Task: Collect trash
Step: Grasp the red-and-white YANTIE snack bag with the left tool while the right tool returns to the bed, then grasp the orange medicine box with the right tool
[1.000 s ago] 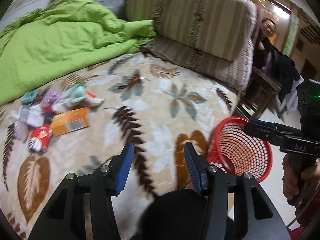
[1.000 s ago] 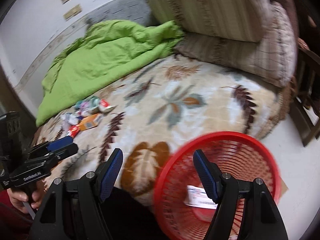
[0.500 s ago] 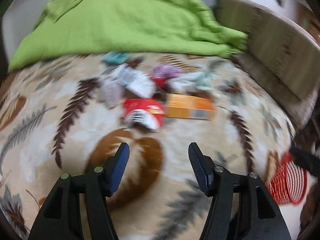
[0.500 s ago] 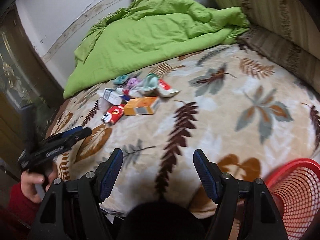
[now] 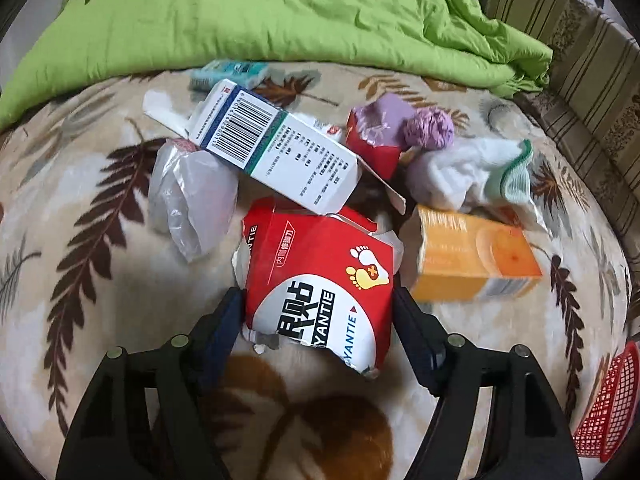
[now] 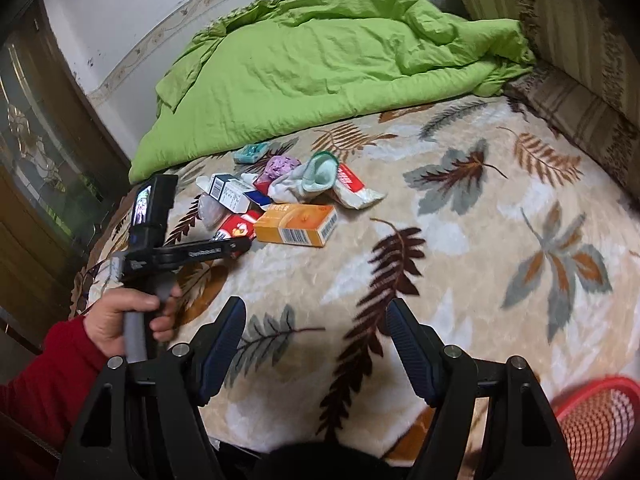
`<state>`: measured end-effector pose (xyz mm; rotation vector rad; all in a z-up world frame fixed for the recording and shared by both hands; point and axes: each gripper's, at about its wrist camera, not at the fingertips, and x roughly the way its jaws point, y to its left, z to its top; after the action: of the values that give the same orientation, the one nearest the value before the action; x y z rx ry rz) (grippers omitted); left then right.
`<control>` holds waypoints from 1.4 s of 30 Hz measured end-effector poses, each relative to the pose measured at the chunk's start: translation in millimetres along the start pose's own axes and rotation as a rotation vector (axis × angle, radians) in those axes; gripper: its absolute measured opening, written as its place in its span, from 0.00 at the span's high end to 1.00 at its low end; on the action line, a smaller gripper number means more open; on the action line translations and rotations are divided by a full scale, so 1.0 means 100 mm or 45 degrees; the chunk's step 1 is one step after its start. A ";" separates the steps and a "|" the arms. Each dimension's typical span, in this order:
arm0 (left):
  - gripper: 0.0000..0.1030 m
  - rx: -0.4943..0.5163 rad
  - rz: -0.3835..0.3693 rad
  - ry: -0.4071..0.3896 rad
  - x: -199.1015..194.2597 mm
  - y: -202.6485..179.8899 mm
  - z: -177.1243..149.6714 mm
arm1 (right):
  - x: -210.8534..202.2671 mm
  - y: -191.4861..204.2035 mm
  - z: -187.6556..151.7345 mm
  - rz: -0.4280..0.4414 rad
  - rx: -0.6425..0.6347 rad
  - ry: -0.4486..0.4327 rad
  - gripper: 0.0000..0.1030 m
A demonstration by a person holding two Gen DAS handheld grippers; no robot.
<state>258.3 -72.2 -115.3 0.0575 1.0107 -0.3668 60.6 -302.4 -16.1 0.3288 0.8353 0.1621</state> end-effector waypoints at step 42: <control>0.75 -0.120 0.042 -0.245 -1.05 0.35 -1.05 | 1.59 0.86 0.22 -0.072 -0.348 0.180 0.50</control>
<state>134.5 12.2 -88.2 -0.0455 0.8348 -0.2880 181.2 -183.7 -83.9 0.0371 0.9488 0.2456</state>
